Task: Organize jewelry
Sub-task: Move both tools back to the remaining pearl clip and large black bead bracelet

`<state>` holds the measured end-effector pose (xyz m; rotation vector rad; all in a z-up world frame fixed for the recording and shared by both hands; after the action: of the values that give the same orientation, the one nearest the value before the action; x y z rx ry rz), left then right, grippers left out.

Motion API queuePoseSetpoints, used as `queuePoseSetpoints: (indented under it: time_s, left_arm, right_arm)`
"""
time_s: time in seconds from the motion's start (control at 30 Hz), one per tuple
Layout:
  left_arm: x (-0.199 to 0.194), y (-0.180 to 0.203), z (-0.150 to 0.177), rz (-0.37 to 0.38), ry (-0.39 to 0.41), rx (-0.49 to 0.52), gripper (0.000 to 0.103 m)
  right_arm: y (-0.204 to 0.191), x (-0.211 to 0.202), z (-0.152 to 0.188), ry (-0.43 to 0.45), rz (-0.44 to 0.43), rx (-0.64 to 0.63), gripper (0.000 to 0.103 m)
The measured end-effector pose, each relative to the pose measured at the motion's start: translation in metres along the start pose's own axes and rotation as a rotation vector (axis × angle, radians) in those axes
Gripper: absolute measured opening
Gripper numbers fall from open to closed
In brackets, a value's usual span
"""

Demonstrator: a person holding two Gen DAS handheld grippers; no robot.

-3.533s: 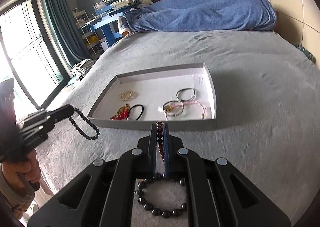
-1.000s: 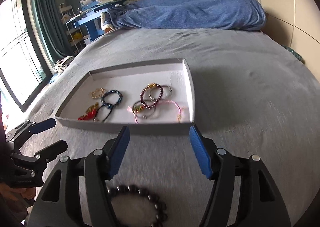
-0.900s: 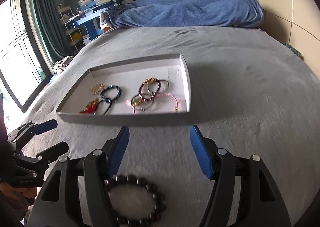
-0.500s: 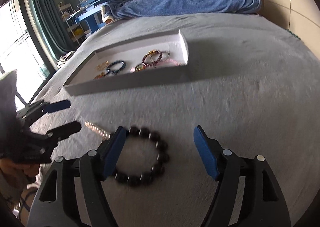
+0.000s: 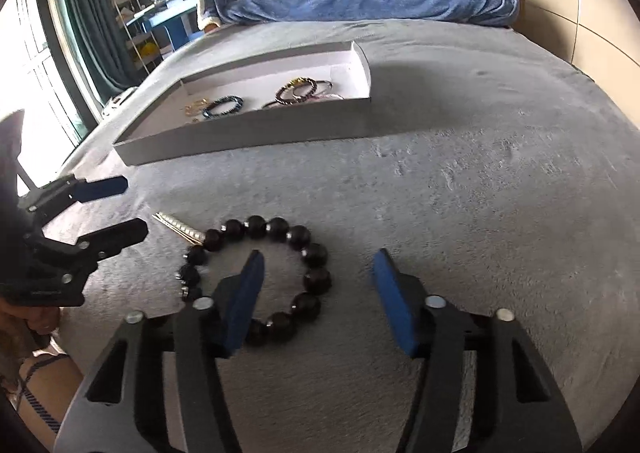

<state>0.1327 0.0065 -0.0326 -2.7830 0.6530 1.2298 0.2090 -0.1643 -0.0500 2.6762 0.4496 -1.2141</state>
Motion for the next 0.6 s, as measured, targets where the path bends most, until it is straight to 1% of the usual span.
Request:
queuePoseSetpoints:
  time_s: [0.03, 0.1, 0.17, 0.2, 0.23, 0.4, 0.57, 0.6]
  left_arm:
    - [0.002, 0.001, 0.0, -0.001, -0.007, 0.01, 0.079]
    - [0.007, 0.002, -0.001, -0.009, -0.029, 0.028, 0.079]
    - [0.013, 0.004, -0.001, -0.007, -0.053, 0.049, 0.079]
    - [0.015, 0.005, -0.002, -0.006, -0.061, 0.059, 0.079]
    - [0.018, 0.007, -0.002, -0.004, -0.069, 0.075, 0.079]
    - [0.028, 0.017, -0.007, 0.001, -0.096, 0.144, 0.079]
    - [0.045, 0.022, -0.011, 0.019, -0.133, 0.178, 0.079]
    - [0.047, 0.022, -0.011, 0.023, -0.139, 0.175, 0.077]
  right_arm:
    - [0.0, 0.002, 0.0, -0.001, 0.006, -0.006, 0.049]
    - [0.0, 0.004, 0.001, 0.003, 0.018, -0.017, 0.039]
    - [0.003, 0.005, 0.002, 0.014, 0.029, -0.016, 0.02]
    - [0.007, 0.005, 0.002, 0.019, 0.032, -0.001, 0.016]
    - [0.01, 0.004, 0.003, 0.024, 0.044, 0.01, 0.015]
    - [0.031, 0.001, 0.003, 0.052, 0.088, 0.086, 0.015]
    - [0.034, 0.003, 0.005, 0.047, 0.079, 0.118, 0.015]
    - [0.034, 0.003, 0.004, 0.046, 0.078, 0.125, 0.015]
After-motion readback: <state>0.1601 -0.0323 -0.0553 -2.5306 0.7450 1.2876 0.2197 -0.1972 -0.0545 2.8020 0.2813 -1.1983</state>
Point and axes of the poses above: each gripper's, at about its wrist camera, not at the fingertips, and x roughly the way its jaws point, y to its right, z to its underside, the point moved 3 cm from there along x, roughly the way its jaws point, and after that the axes turned 13 degrees about z, right-handed, at the moved point
